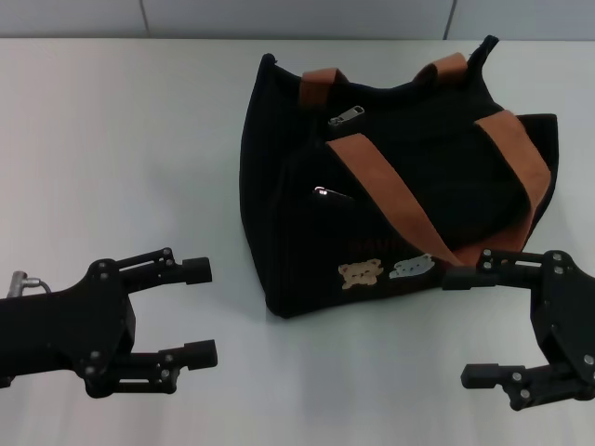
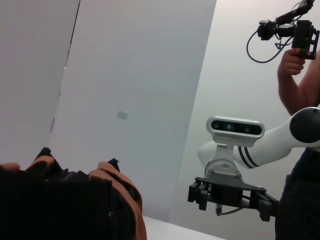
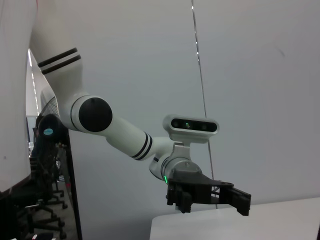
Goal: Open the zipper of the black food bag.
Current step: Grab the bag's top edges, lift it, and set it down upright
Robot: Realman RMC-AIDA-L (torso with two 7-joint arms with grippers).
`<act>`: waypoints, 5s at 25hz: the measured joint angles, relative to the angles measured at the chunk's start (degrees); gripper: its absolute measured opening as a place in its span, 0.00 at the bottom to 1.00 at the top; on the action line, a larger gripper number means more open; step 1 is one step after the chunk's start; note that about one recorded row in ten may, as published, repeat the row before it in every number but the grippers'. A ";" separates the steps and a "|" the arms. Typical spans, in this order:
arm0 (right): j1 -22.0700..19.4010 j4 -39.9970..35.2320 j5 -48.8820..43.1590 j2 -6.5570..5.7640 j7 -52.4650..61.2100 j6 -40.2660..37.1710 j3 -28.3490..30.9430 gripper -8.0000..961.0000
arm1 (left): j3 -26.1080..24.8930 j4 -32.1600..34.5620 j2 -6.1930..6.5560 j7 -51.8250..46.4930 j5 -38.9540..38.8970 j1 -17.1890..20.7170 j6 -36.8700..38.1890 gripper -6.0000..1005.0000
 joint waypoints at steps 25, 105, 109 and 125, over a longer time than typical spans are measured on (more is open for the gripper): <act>-6.04 1.04 0.42 0.17 0.47 6.11 7.23 0.85 | -0.58 -3.94 -3.92 2.73 -0.48 -0.92 -11.38 0.79; -5.56 13.90 4.27 2.65 -2.36 17.15 25.43 0.85 | 13.92 29.47 -4.22 -5.94 -10.06 -6.02 -16.92 0.10; -2.18 22.35 4.26 2.70 -8.99 27.77 25.73 0.85 | 15.83 29.45 -4.22 -5.15 -11.24 -6.00 -17.84 0.10; 6.15 41.71 1.63 3.17 -26.47 38.61 22.17 0.85 | 16.83 27.49 -4.18 -2.27 -14.12 -6.38 -17.95 0.10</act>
